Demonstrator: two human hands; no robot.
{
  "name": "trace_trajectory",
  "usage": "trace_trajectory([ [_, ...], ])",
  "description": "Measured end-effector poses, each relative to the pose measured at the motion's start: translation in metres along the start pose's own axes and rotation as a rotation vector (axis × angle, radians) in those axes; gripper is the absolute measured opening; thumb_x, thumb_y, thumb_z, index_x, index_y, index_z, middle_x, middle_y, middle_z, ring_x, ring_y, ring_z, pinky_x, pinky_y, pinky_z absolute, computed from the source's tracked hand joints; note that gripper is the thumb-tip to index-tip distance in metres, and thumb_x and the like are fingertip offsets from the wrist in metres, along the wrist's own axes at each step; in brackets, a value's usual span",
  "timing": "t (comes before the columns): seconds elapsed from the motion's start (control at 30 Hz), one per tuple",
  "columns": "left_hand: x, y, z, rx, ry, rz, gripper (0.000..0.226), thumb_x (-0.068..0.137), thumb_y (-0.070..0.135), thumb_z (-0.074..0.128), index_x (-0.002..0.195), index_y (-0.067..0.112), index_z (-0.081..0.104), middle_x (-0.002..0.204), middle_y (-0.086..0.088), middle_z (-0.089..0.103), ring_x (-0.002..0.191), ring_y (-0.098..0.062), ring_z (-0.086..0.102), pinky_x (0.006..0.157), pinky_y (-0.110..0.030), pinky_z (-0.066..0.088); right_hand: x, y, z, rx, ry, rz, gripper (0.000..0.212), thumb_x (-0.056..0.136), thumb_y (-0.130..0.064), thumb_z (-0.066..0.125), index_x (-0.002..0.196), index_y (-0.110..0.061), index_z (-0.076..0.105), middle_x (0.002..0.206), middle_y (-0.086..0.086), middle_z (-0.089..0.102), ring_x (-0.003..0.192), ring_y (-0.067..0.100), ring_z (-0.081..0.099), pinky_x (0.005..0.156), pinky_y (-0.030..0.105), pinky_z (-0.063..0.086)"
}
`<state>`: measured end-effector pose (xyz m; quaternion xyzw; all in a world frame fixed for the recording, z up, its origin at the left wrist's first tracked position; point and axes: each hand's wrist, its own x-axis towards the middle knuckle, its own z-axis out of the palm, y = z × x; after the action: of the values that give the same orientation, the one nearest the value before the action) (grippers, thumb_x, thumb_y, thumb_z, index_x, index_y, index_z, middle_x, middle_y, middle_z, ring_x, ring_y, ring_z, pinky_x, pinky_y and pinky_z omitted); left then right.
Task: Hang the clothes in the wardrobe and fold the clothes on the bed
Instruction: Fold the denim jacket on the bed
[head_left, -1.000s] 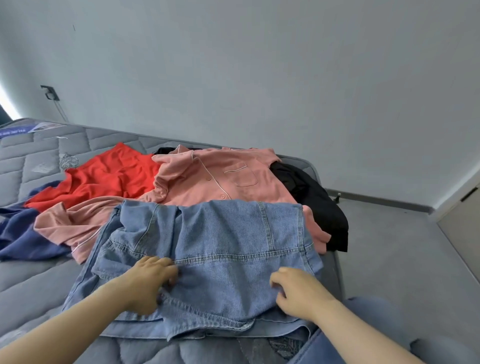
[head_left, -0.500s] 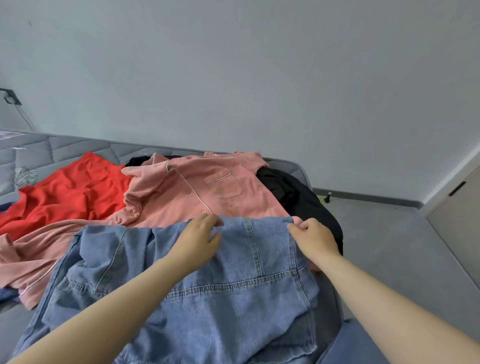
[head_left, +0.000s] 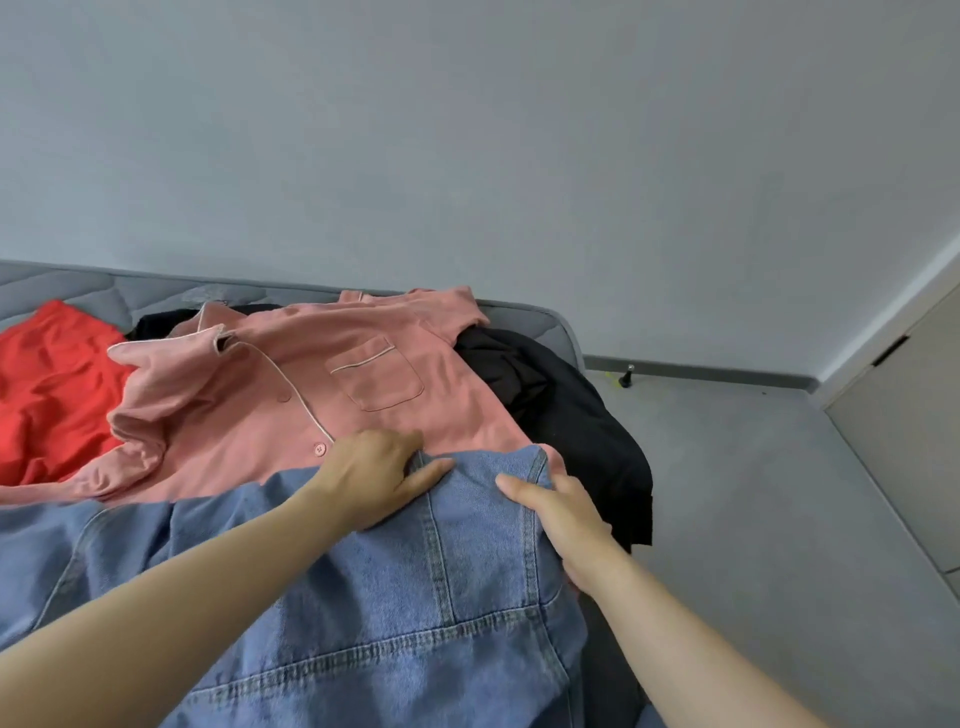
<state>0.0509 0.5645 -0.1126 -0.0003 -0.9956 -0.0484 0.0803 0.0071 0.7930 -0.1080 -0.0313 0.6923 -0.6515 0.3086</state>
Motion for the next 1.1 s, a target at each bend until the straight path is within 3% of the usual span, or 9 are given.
trace_trajectory([
  [0.1,0.006,-0.005,-0.012,0.007,0.239,0.1,0.056,0.081,0.068,0.034,0.059,0.017,0.044,0.048,0.003,0.047,0.047,-0.024,0.053,0.049,-0.025,0.023,0.002,0.006,0.006,-0.06,0.111,-0.144,0.008,0.089,-0.013,0.067,0.091,-0.017,0.074,0.104,0.009,0.071,0.092,0.014,0.07,0.07,0.016,0.053],
  [0.17,0.015,-0.003,-0.014,0.023,0.27,0.113,0.054,0.081,0.066,0.036,0.057,0.018,0.039,0.048,0.0,0.052,0.045,-0.028,0.054,0.048,-0.024,0.023,0.013,0.003,0.012,-0.176,0.254,-0.241,0.01,0.09,-0.008,0.064,0.092,0.001,0.068,0.101,0.021,0.068,0.093,0.027,0.067,0.078,0.033,0.056],
  [0.27,0.04,-0.007,-0.017,0.016,0.299,0.028,0.056,0.08,0.067,0.033,0.058,0.016,0.041,0.057,-0.007,0.058,0.052,-0.032,0.057,0.05,-0.028,0.028,0.035,-0.022,0.02,-0.262,0.366,-0.339,0.022,0.09,-0.008,0.063,0.084,0.013,0.059,0.083,0.023,0.065,0.078,0.033,0.062,0.073,0.038,0.05],
  [0.4,0.047,-0.016,-0.018,0.07,0.154,-0.068,0.051,0.089,0.061,0.046,0.084,0.013,0.06,0.088,-0.007,0.061,0.084,-0.03,0.06,0.068,-0.036,0.038,0.047,-0.029,0.016,-0.458,0.351,-0.26,0.023,0.091,-0.017,0.064,0.079,0.0,0.056,0.075,0.01,0.061,0.069,0.021,0.054,0.066,0.031,0.043],
  [0.5,0.02,-0.025,-0.009,-0.048,0.029,-0.121,0.041,0.093,0.051,0.047,0.106,0.014,0.056,0.103,-0.005,0.055,0.102,-0.027,0.053,0.083,-0.037,0.039,0.028,-0.019,0.019,-0.597,0.488,-0.163,0.036,0.091,-0.032,0.064,0.12,-0.014,0.055,0.111,0.001,0.06,0.102,0.02,0.058,0.083,0.031,0.045],
  [0.6,-0.02,-0.054,-0.012,-0.083,0.021,-0.15,0.039,0.096,0.043,0.046,0.122,0.014,0.053,0.114,-0.005,0.055,0.109,-0.029,0.053,0.087,-0.039,0.045,0.008,-0.013,0.032,-0.797,0.587,-0.489,0.059,0.088,-0.03,0.068,0.138,-0.011,0.045,0.136,0.003,0.051,0.125,0.022,0.049,0.105,0.042,0.038],
  [0.67,-0.046,-0.079,-0.022,-0.086,0.056,-0.211,0.039,0.097,0.038,0.047,0.123,0.011,0.057,0.114,-0.009,0.06,0.106,-0.033,0.057,0.088,-0.042,0.047,-0.002,-0.01,0.046,-1.033,0.524,-0.668,0.055,0.088,-0.031,0.067,0.136,-0.011,0.049,0.136,0.003,0.051,0.127,0.022,0.047,0.11,0.05,0.03],
  [0.8,-0.1,-0.123,-0.043,-0.066,0.027,-0.336,0.045,0.096,0.044,0.04,0.098,0.008,0.067,0.093,-0.013,0.064,0.091,-0.035,0.061,0.081,-0.043,0.047,-0.01,-0.006,0.093,-1.234,0.189,-0.611,0.049,0.096,-0.039,0.052,0.141,-0.025,0.04,0.147,-0.005,0.034,0.139,0.011,0.027,0.12,0.049,-0.001],
  [1.1,-0.156,-0.178,-0.054,-0.046,-0.041,-0.434,0.031,0.092,0.037,0.058,0.088,0.006,0.06,0.095,-0.009,0.058,0.091,-0.029,0.057,0.07,-0.033,0.032,-0.011,-0.01,0.193,-1.324,-0.067,-0.535,0.053,0.096,-0.039,0.052,0.143,-0.022,0.035,0.151,0.002,0.027,0.143,0.016,0.02,0.119,0.052,-0.003],
])
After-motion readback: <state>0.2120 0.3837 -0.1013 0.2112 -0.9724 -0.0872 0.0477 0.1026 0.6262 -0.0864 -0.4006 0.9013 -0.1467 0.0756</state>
